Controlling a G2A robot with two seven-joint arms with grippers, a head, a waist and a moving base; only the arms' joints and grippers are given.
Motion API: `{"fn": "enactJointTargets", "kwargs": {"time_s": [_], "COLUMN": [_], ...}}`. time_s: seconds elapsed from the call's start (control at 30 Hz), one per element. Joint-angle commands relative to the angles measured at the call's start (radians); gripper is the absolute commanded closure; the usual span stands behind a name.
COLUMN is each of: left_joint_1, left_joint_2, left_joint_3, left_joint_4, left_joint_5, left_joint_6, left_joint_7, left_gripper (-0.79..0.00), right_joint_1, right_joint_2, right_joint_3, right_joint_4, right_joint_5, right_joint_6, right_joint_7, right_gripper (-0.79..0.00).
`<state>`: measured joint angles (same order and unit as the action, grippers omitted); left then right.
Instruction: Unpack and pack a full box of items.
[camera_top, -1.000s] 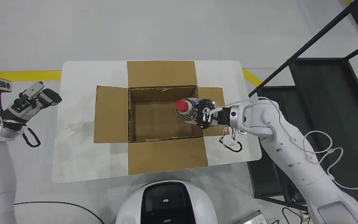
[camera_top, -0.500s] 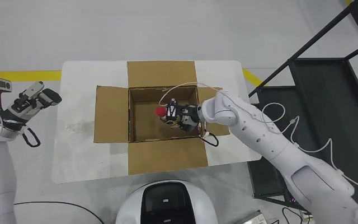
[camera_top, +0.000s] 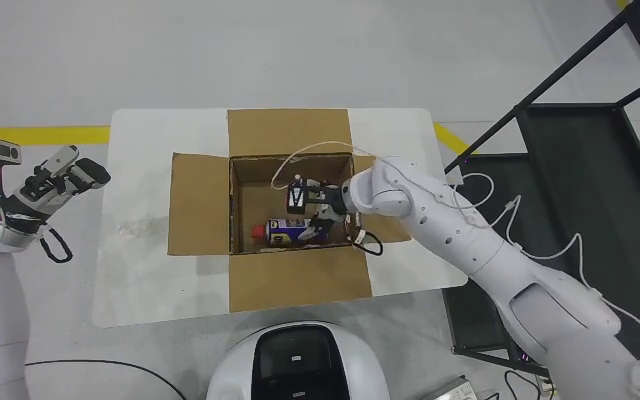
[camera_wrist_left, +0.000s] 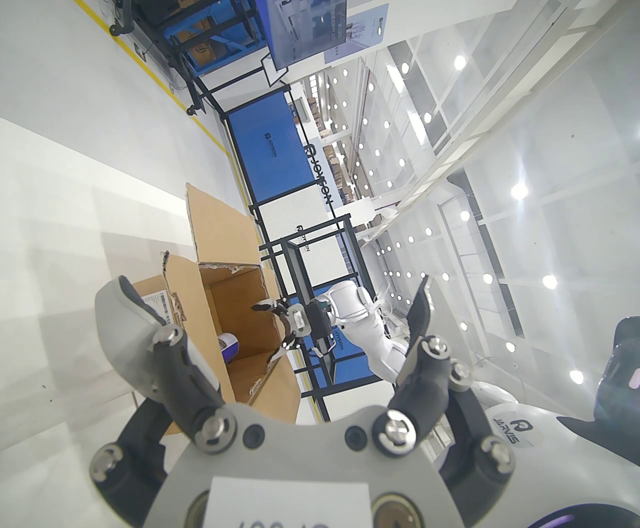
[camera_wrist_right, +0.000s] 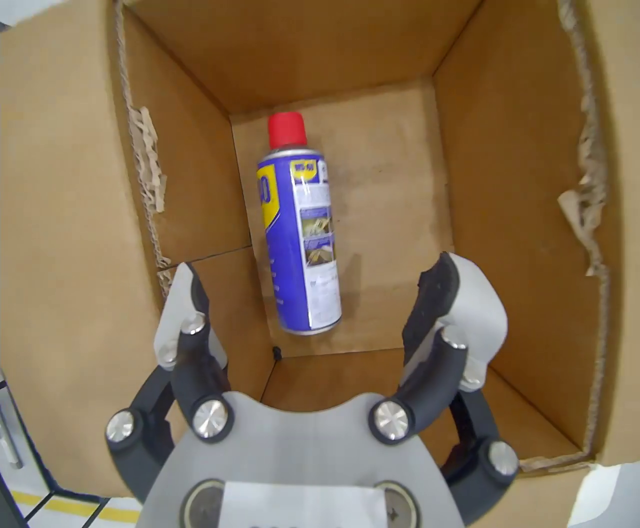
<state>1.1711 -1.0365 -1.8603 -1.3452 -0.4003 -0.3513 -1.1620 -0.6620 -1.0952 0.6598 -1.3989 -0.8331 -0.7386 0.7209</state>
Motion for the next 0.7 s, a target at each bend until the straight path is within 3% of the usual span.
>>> {"fn": "enactJointTargets", "kwargs": {"time_s": [0.0, 0.17, 0.4, 0.67], "left_joint_1": [0.0, 0.0, 0.0, 0.0], "left_joint_2": [0.0, 0.0, 0.0, 0.0], "left_joint_3": [0.0, 0.0, 0.0, 0.0], "left_joint_4": [0.0, 0.0, 0.0, 0.0], "left_joint_5": [0.0, 0.0, 0.0, 0.0], "left_joint_6": [0.0, 0.0, 0.0, 0.0], "left_joint_7": [0.0, 0.0, 0.0, 0.0], "left_gripper": [-0.785, -0.785, -0.785, -0.785], "right_joint_1": [-0.025, -0.174, -0.508, -0.828], "right_joint_2": [0.017, 0.084, 0.176, 0.217], "right_joint_3": [0.053, 0.252, 0.61, 0.895], "right_joint_4": [-0.04, -0.146, -0.276, -0.324], "right_joint_5": [-0.002, 0.002, -0.04, -0.184], "right_joint_6": [0.005, -0.01, -0.017, 0.0], "right_joint_7": [-0.038, -0.15, -0.275, -0.444], "right_gripper": [-0.785, -0.785, -0.785, -0.785]}}
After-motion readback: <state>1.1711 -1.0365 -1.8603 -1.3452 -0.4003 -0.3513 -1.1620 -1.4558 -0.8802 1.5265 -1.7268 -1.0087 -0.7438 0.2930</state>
